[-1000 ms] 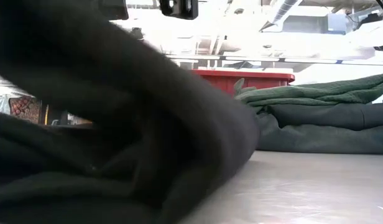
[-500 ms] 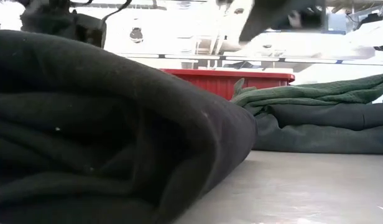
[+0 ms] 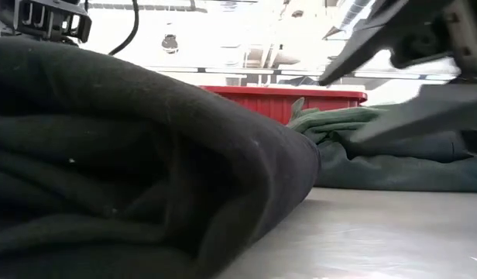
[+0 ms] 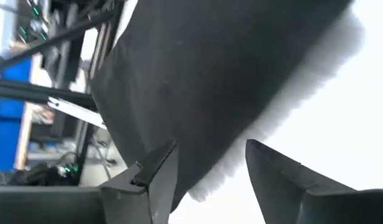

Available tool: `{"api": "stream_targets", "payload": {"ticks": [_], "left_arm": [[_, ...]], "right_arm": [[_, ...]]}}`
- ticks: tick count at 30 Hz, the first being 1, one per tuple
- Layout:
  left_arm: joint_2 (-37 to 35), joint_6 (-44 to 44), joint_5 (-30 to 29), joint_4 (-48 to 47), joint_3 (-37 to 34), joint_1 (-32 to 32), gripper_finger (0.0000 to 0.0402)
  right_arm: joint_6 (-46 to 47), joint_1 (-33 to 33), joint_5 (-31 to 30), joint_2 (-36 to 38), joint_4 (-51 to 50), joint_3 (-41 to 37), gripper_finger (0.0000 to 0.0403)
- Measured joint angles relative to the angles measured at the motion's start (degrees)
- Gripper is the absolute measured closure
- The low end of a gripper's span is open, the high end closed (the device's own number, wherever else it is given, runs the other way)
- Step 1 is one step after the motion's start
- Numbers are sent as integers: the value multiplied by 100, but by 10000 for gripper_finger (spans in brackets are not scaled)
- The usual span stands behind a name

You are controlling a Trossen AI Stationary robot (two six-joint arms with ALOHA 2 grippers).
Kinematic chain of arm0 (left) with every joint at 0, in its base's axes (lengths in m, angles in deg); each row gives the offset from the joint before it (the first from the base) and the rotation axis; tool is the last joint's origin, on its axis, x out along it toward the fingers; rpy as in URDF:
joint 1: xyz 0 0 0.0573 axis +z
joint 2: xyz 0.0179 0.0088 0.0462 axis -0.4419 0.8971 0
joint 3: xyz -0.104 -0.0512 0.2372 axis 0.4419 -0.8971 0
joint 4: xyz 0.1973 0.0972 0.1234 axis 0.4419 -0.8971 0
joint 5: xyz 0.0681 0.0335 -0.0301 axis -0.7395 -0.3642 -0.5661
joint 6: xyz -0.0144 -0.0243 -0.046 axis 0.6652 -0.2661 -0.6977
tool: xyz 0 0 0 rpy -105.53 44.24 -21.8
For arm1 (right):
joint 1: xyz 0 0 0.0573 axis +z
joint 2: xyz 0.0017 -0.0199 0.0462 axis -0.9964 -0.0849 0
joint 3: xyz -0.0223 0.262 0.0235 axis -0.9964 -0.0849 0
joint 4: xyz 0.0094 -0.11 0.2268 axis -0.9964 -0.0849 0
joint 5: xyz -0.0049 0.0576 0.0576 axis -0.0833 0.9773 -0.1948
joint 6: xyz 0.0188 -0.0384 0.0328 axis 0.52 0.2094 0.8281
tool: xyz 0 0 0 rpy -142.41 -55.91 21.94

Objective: Fold laundry
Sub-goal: Stack the black shirt on top of the green shirt on the table

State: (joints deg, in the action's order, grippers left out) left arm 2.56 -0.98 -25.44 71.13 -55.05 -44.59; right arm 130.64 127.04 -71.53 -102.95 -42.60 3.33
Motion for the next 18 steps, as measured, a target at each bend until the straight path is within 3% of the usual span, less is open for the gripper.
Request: {"api": "stream_targets", "payload": {"ticks": [4, 9, 14, 18], "left_arm": [[-2, -186, -405, 101, -170, -90, 193], [-2, -380, -818, 143, -219, -156, 145], [303, -317, -844, 885, -220, -162, 106], [964, -433, -738, 1532, -216, -162, 98]], "right_arm": [[484, 153, -306, 0, 84, -230, 167], [434, 17, -310, -74, 24, -249, 139], [288, -294, 105, -196, 183, -246, 122], [250, -376, 153, -337, 254, -246, 116]]}}
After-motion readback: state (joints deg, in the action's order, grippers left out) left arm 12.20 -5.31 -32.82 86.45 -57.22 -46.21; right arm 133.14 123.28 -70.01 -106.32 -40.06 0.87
